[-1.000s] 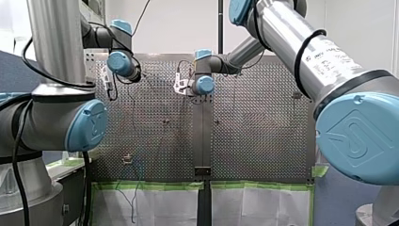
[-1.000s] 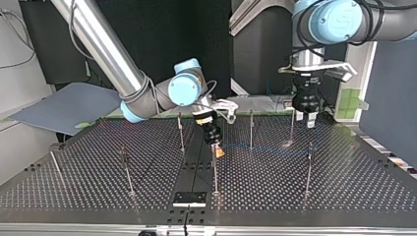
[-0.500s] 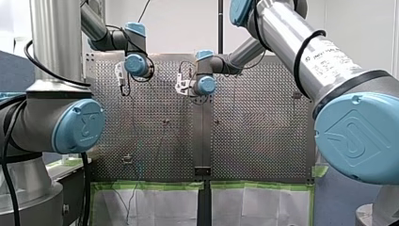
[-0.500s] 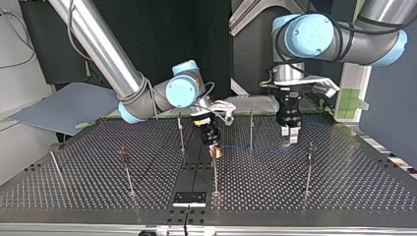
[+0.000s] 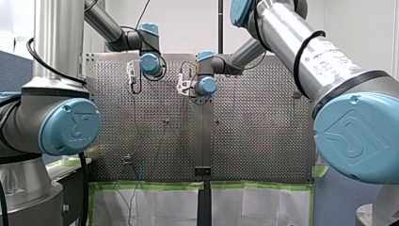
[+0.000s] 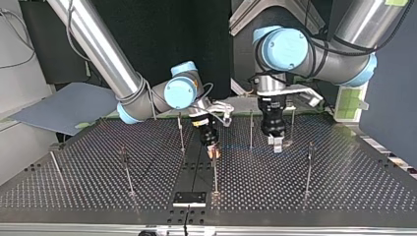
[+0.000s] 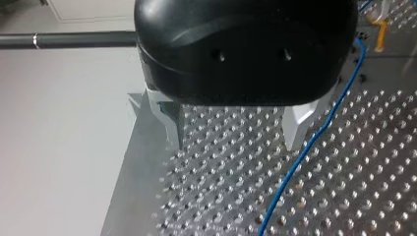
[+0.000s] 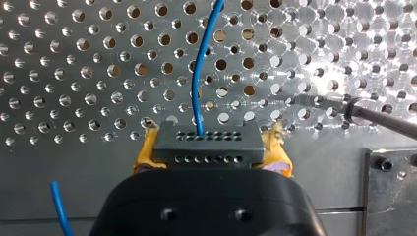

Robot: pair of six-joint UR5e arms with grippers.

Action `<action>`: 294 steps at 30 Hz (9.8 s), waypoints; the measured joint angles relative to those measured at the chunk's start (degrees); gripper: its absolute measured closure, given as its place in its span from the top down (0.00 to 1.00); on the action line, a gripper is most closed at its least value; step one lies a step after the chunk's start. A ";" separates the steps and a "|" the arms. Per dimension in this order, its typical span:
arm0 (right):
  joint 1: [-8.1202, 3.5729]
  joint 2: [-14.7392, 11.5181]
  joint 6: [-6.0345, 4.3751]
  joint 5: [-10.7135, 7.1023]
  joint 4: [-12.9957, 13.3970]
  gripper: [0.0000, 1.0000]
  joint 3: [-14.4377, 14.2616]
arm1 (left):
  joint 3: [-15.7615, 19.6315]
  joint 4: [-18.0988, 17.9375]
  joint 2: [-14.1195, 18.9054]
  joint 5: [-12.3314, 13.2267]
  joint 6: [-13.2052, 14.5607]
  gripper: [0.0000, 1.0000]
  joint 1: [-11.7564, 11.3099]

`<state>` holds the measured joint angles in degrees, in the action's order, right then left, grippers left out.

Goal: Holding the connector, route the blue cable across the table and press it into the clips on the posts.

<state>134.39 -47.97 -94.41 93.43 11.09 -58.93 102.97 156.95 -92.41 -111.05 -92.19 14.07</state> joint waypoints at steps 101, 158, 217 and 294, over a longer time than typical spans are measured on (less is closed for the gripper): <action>0.73 0.18 2.45 -0.25 -2.09 0.01 -10.52 | 11.45 -14.84 -17.19 2.81 -3.67 0.02 -3.96; -2.30 1.12 2.50 -0.78 0.87 0.01 -11.01 | 10.66 -22.60 -22.62 12.64 -6.62 0.02 -7.34; -4.73 1.15 2.09 -1.13 1.84 0.01 -10.85 | 12.77 -8.59 -15.32 9.83 -4.90 1.00 -6.91; -6.63 1.03 2.02 -2.19 1.57 0.01 -10.65 | -7.12 -7.85 -31.89 -0.59 -12.10 1.00 7.58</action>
<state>127.76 -46.94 -92.39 91.24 12.66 -69.58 95.85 149.10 -124.29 -111.64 -104.29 21.64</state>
